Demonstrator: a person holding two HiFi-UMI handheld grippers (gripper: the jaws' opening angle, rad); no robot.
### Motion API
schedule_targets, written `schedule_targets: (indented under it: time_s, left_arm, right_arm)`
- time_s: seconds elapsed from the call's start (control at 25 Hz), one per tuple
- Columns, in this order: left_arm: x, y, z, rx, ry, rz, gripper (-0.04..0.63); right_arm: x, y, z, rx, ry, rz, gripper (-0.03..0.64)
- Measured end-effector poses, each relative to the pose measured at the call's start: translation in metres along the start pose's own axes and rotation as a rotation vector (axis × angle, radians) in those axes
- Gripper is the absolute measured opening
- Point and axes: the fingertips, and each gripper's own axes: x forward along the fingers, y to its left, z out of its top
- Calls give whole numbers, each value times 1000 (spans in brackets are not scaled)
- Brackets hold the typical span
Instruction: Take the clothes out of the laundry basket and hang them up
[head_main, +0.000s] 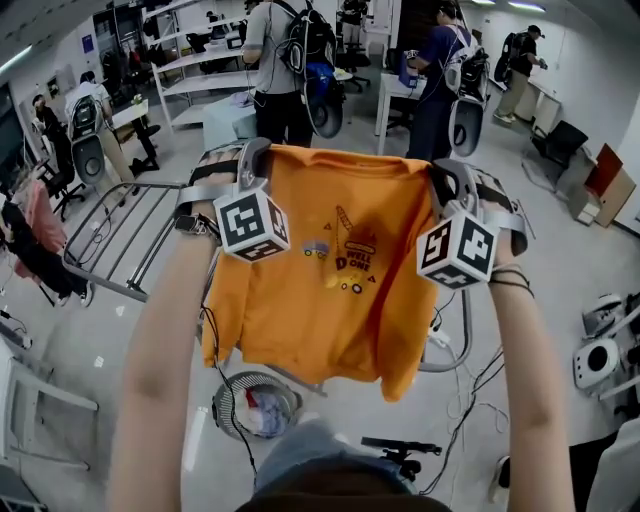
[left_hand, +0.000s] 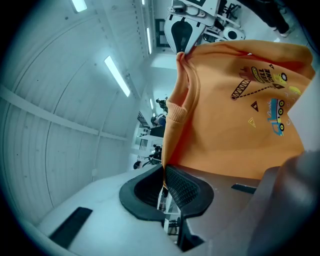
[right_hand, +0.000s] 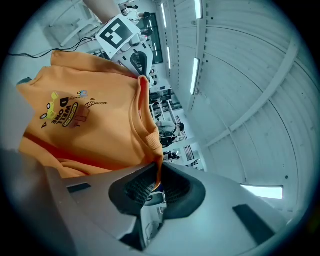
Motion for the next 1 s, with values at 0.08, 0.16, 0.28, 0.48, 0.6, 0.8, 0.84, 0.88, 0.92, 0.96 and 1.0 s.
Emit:
schedule_targets:
  time_s: [0.08,0.16,0.28,0.48,0.6,0.8,0.84,0.88,0.92,0.96,1.0]
  left_arm:
    - [10,-9,-2,9,-8,-17,17]
    - [22,-17,-4,16,-15,-32,17]
    - [43,-36,-8,29,-18,-66,17]
    - [78,-78,-18,54,-33,-147,17]
    - [101,-106,-24,56,-35,-214,17]
    - [138,-160,-33,47,-26,-340,17]
    - [144,-170,-35,44,-24,-362,17]
    - [149,-179,-37,42,-22,-383,18]
    - [153,-188,-41,41,-19,-406,18]
    - [156,-198,-44,40,-14,-431,18]
    - [159,-208,-48,40,-9,-458,18]
  right_arm:
    - [10,7,-2,-7,14,6,34]
    - [22,12,-5,-10,27,12,34]
    - [41,26,-11,-19,43,33,34]
    - [78,60,-21,-16,75,90,34]
    - [102,82,-28,-6,96,137,34]
    - [140,125,-43,-1,131,223,34]
    - [147,133,-46,2,137,239,34]
    - [153,141,-48,5,144,254,34]
    - [158,148,-48,8,151,269,34]
    - [162,157,-49,12,157,286,34]
    - [167,166,-49,16,163,303,34]
